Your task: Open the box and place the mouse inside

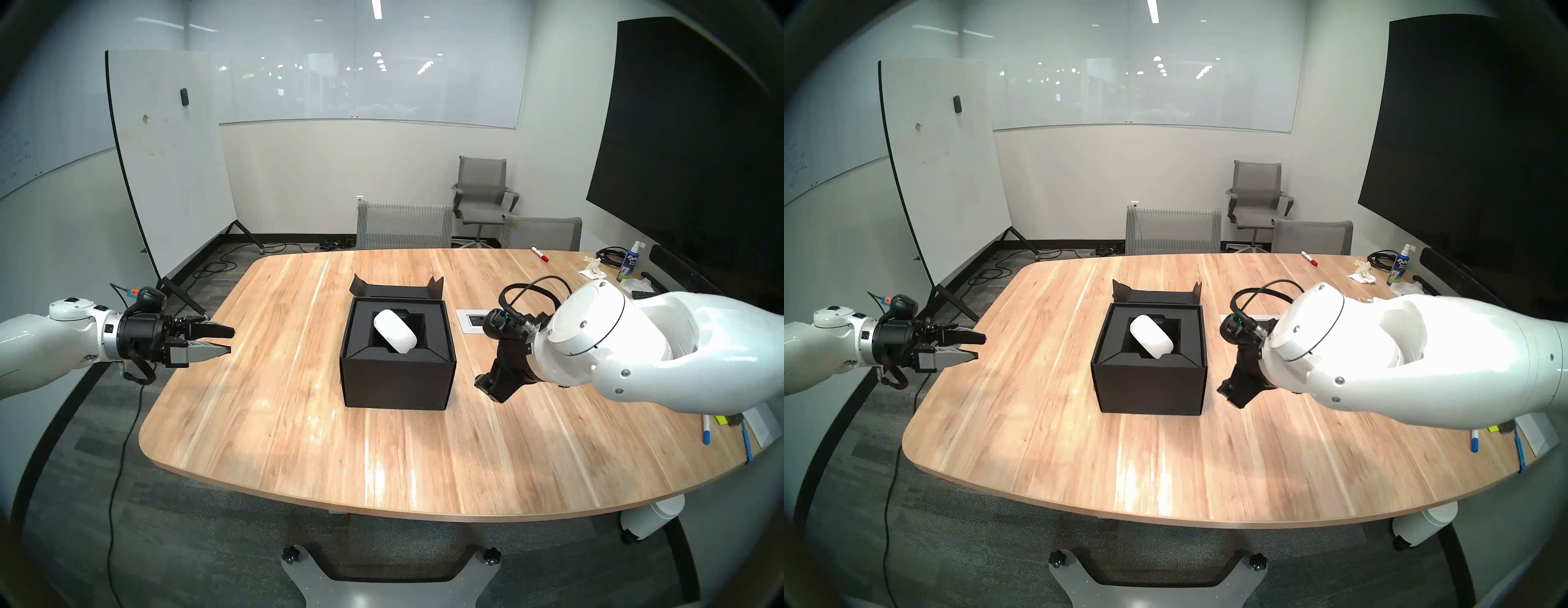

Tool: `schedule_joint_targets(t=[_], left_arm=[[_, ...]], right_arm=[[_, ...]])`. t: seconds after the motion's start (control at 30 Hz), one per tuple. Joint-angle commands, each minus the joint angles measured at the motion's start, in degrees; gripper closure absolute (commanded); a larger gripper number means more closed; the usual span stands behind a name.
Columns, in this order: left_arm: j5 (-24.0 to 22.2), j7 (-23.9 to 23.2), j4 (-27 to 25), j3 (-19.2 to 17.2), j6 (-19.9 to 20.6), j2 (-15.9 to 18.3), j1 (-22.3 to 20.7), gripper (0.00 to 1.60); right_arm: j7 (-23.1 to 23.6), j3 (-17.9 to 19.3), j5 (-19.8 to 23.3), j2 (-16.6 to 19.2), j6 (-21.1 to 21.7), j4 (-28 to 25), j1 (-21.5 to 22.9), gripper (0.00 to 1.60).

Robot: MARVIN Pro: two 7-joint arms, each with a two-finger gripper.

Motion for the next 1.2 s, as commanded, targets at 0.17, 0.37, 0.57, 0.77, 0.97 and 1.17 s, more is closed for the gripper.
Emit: schedule_joint_targets(t=[0.17, 0.37, 0.57, 0.77, 0.97, 1.17], left_arm=[[-0.43, -0.01, -0.13, -0.63, 0.03, -0.14, -0.66, 0.00], [-0.45, -0.01, -0.13, -0.64, 0.03, -0.14, -0.66, 0.00], [-0.44, -0.01, -0.13, -0.63, 0.03, -0.15, -0.66, 0.00], [-0.43, -0.01, -0.12, -0.63, 0.02, -0.15, -0.66, 0.00], [-0.42, -0.01, -0.12, -0.63, 0.02, -0.15, -0.66, 0.00], [-0.42, -0.01, -0.12, -0.63, 0.02, -0.15, -0.66, 0.00]], right_arm=[[-2.74, -3.90, -6.33, 9.82, -5.87, -4.98, 0.56, 0.00], [-1.81, -5.82, -9.53, 11.32, -7.67, -5.45, 1.23, 0.00], [-0.12, -8.63, -14.15, 12.98, -11.81, -4.99, 2.01, 0.00], [1.18, -10.91, -18.21, 13.80, -15.77, -4.12, 2.17, 0.00], [2.72, -13.36, -22.49, 14.36, -20.86, -3.06, 2.06, 0.00], [4.12, -15.65, -26.93, 14.88, -26.61, -1.58, 1.74, 0.00]])
